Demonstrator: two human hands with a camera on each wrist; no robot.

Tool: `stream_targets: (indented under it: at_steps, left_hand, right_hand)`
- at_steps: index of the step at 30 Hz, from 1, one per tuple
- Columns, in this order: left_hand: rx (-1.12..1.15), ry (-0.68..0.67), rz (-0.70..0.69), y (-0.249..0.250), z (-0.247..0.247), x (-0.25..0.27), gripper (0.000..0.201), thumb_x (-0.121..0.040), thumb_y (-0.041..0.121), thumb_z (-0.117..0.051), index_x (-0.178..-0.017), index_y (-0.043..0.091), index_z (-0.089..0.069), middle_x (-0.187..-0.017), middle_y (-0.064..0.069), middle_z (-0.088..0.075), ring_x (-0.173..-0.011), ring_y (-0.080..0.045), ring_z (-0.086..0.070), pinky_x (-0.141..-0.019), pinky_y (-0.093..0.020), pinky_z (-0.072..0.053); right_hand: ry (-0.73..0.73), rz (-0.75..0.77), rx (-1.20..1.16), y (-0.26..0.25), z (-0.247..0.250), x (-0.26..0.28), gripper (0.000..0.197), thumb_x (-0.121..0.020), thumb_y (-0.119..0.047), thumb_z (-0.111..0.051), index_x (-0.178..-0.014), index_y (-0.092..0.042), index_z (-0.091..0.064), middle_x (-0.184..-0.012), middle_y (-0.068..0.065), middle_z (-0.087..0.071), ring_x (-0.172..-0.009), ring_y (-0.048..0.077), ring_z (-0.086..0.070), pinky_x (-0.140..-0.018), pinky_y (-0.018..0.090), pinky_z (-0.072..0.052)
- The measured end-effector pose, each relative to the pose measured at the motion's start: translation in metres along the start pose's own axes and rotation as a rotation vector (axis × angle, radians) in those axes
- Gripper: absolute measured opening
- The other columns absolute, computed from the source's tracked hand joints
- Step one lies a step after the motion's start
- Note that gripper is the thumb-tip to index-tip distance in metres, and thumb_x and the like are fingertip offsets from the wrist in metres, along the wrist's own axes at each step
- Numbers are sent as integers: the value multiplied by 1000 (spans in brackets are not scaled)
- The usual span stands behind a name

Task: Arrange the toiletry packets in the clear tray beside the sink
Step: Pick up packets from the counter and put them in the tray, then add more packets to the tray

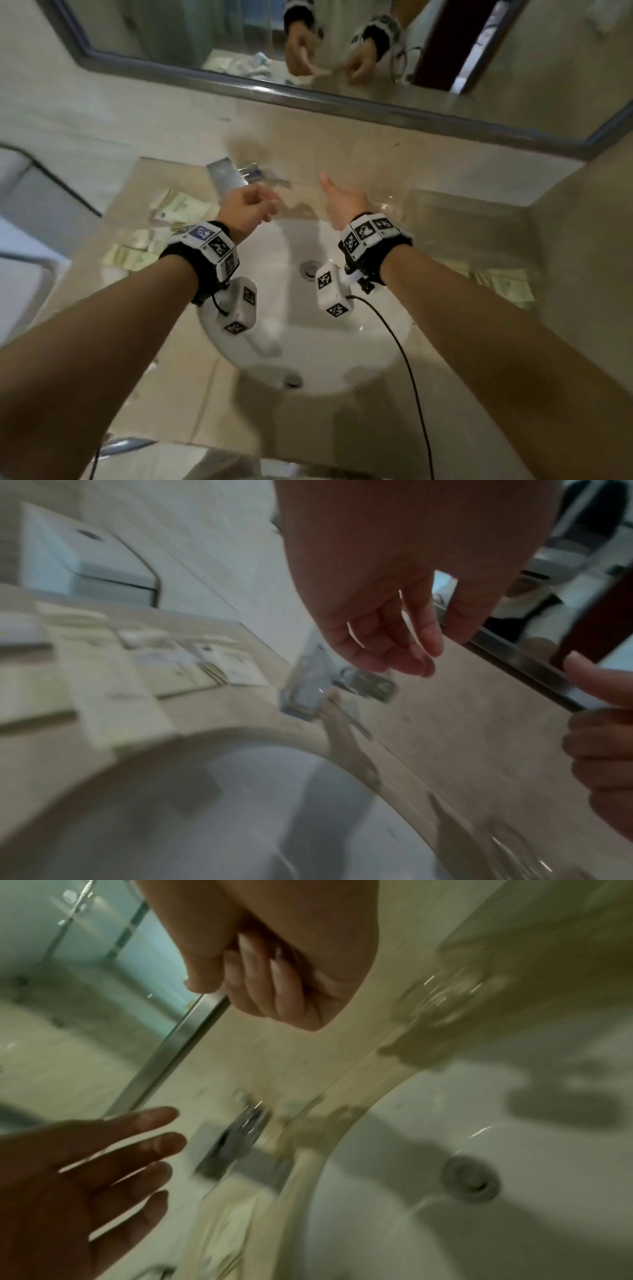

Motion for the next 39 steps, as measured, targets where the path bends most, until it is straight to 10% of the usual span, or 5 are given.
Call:
stream_targets:
  at_steps: [5, 13, 18, 26, 39]
  left_hand:
    - [-3, 166, 46, -35, 104, 13, 20, -85, 1, -53, -75, 18, -58, -67, -1, -60, -46, 1, -54, -52, -12, -46]
    - [-27, 334, 204, -118, 223, 48, 13, -87, 5, -52, -82, 15, -59, -70, -1, -60, -53, -4, -58, -48, -7, -43]
    - [-164, 390, 340, -163, 262, 63, 18, -85, 13, -58, -101, 6, -63, -88, -12, -66, -80, -18, -64, -81, -33, -51]
    - [-573, 64, 637, -240, 292, 77, 69, -67, 29, -79, -124, 11, -43, -127, -17, -51, -117, -34, -48, -95, -39, -39]
    - [-604, -72, 465, -235, 292, 73, 17, -82, 21, -64, -93, 9, -67, -98, -9, -65, -100, -27, -57, -84, -28, -44]
  right_hand:
    - [-175, 125, 85, -16, -117, 11, 37, -87, -44, -59, -69, -11, -58, -48, -7, -39, -42, 8, -34, -40, 17, -27]
    - [-374, 27, 344, 18, -251, 20, 50, -87, -42, -60, -52, -17, -33, -50, 0, -36, -45, 16, -31, -45, 26, -26]
    - [-281, 58, 650, 35, -278, 9, 38, -88, -43, -56, -76, -7, -54, -82, 14, -60, -74, 27, -55, -69, 35, -49]
    - [-75, 177, 827, 43, -300, -16, 47, -88, -30, -61, -123, -3, -47, -130, 16, -49, -120, 33, -48, -100, 41, -43]
    - [-61, 149, 1054, 35, -315, -45, 63, -81, -31, -62, -133, -6, -36, -138, 16, -42, -128, 34, -42, -106, 45, -38]
Point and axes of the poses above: each hand's wrist, its own x-axis away from the middle knuckle, its own z-axis out of the back of the hand, y = z × x, the point moved 5 cm from there along -x, towards the middle knuckle
